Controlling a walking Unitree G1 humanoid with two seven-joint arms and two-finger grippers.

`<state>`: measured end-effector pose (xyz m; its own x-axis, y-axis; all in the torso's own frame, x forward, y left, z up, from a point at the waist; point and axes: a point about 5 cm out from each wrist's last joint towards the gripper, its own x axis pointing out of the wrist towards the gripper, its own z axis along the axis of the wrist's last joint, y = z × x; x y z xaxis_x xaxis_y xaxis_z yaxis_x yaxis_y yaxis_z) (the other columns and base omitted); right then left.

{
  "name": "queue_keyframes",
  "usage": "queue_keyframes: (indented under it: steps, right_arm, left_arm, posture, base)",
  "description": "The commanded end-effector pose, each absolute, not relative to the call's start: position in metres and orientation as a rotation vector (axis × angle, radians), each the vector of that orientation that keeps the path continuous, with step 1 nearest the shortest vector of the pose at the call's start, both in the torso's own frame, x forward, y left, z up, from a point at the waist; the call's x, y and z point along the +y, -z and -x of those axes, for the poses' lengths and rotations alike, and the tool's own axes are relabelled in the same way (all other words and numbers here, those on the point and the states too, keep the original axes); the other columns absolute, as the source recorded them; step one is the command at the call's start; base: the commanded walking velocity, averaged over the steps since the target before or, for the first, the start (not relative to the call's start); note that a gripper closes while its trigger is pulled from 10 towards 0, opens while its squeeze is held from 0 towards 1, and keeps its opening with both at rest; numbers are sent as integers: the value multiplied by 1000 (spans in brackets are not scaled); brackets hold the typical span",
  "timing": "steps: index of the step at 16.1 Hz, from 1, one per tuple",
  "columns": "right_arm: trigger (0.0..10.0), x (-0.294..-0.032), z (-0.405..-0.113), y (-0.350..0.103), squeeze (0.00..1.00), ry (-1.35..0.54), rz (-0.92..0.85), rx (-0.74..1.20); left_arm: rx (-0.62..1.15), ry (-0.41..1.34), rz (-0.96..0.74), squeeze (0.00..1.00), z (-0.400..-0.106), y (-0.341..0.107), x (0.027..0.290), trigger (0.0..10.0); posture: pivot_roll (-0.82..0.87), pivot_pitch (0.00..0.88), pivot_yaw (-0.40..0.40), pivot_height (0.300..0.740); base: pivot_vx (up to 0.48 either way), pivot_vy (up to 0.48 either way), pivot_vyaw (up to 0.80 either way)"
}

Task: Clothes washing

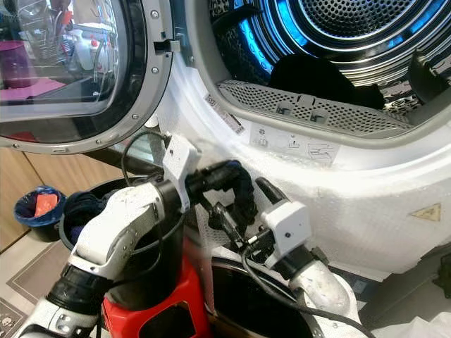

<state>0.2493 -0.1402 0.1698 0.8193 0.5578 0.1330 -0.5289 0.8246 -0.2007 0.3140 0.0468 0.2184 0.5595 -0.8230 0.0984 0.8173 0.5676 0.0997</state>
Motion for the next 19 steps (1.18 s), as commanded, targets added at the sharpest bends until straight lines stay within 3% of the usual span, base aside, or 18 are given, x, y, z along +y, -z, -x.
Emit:
queue_keyframes:
  steps: [1,8,14,15,16,17,19]
  right_arm:
    - [10000,-170,-256,-145,0,-464,164,-38]
    - [10000,-171,-258,-137,0,-491,207,1]
    - [10000,-161,-259,-140,0,-519,143,-24]
    - [7765,-161,-259,-139,0,-521,143,-27]
    - [7765,-160,-259,-139,0,-525,144,-30]
    - [0,-161,-259,-139,0,-523,129,-24]
    - [0,-163,-258,-136,0,-520,111,-10]
  left_arm:
    - [-255,1113,-50,0,-294,-241,27,10000]
    - [-259,1146,-40,0,-286,-240,17,10000]
    - [-269,1166,-20,0,-282,-244,10,10000]
    - [-268,1165,-18,0,-282,-244,10,10000]
    - [-266,1162,-17,0,-282,-244,9,10000]
    - [-268,1162,-16,0,-282,-244,9,10000]
    - [-272,1164,-15,0,-282,-245,9,10000]
  posture:
    - [3,52,7,740]
    - [9,57,1,740]
    - [11,61,0,740]
    - [11,61,0,740]
    - [10,62,-1,740]
    - [10,62,-1,740]
    - [9,62,-2,740]
  base:
    - [0,0,0]
    - [0,0,0]
    - [0,0,0]
    - [0,0,0]
    - [0,0,0]
    - [0,0,0]
    - [0,0,0]
